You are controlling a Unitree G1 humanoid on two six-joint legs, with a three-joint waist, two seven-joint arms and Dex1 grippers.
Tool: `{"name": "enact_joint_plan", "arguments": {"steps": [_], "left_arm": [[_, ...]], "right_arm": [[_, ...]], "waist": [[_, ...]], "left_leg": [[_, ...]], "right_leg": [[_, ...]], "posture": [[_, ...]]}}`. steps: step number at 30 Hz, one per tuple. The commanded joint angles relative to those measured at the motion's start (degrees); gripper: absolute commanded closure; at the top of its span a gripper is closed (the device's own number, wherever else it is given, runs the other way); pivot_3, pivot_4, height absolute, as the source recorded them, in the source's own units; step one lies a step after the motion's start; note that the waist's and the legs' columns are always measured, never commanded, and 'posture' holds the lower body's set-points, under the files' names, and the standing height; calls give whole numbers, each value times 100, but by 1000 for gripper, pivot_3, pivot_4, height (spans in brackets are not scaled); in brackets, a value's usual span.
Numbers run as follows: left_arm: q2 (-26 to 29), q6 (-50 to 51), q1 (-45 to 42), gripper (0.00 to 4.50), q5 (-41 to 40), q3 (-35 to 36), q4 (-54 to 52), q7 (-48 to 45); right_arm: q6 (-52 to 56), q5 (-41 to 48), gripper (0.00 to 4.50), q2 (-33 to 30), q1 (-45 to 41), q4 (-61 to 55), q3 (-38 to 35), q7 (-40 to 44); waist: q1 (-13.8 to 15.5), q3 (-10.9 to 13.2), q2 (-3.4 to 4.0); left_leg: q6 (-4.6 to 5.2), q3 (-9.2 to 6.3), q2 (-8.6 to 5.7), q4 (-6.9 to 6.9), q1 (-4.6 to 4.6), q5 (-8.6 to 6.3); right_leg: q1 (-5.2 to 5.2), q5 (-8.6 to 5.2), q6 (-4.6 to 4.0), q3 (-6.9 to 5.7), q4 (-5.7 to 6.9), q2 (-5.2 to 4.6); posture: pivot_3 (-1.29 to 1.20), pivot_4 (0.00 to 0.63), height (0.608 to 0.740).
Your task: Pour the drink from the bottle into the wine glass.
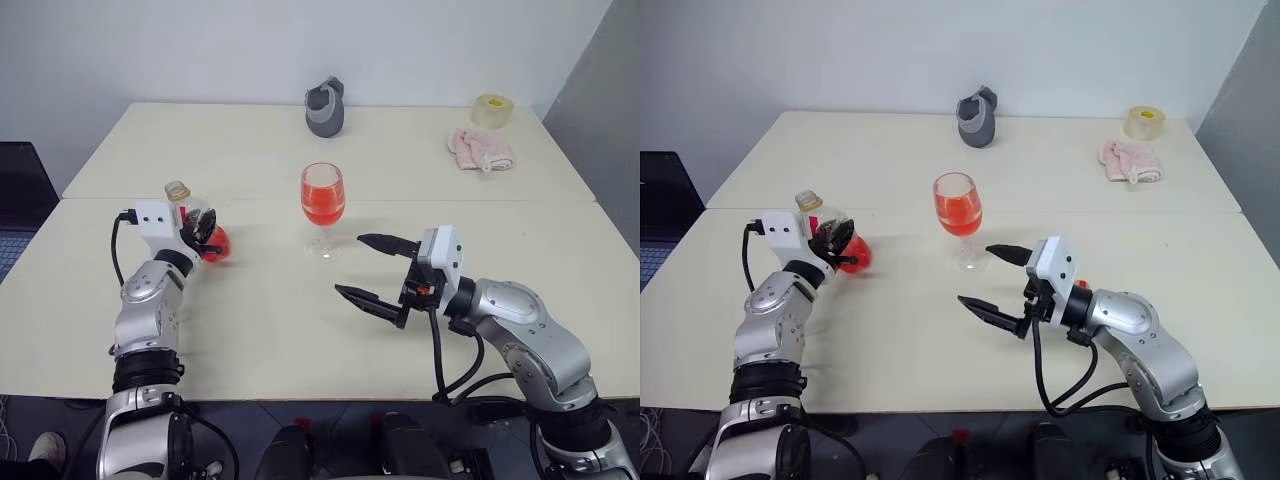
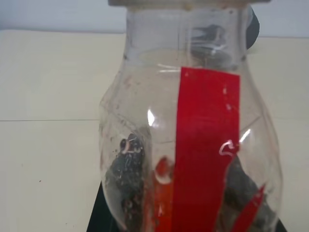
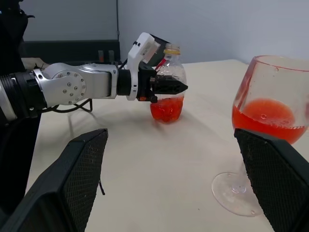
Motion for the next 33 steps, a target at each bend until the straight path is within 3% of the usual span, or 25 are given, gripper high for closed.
{"name": "enact_joint_plan", "arguments": {"steps": [1, 9, 23, 29, 33], "left_arm": [[53, -262, -46, 2489, 118, -93, 20, -36], [113, -96, 143, 12, 101, -125, -324, 21], [100, 1786, 1777, 12, -583, 119, -3461, 221], [-100, 2633, 2954, 12, -1040, 30, -5000, 389], [-431, 2903, 3350, 12, -1011, -250, -5498, 738]], "right_arm": [[-99, -20, 0, 16, -44, -55, -38, -48], [-136, -59, 0, 29, -93, 54, -45, -92], [144, 209, 0, -306, 592, -487, -266, -161], [337, 148, 0, -298, 1245, -791, -574, -677], [484, 18, 0, -12, 1659, -941, -791, -1412]], "waist": [[0, 0, 0], [-6, 0, 0], [1, 0, 0], [46, 1, 2], [105, 0, 1]], "left_leg": [[0, 1, 0, 0, 0, 0], [1, 0, 0, 0, 0, 0], [5, -2, 12, -3, 1, -3], [13, -2, 16, -7, 17, -8], [22, 7, 9, -41, 79, -13]], "right_leg": [[0, 0, 0, 1, 0, 0], [0, 0, 0, 0, 0, 1], [3, 0, 0, 2, -3, -8], [29, -2, 2, 1, -16, -9], [88, -2, 3, -2, -51, -6]], "posture": [[0, 150, 740], [0, 150, 740], [0, 150, 740], [0, 150, 740], [0, 150, 740]]}}
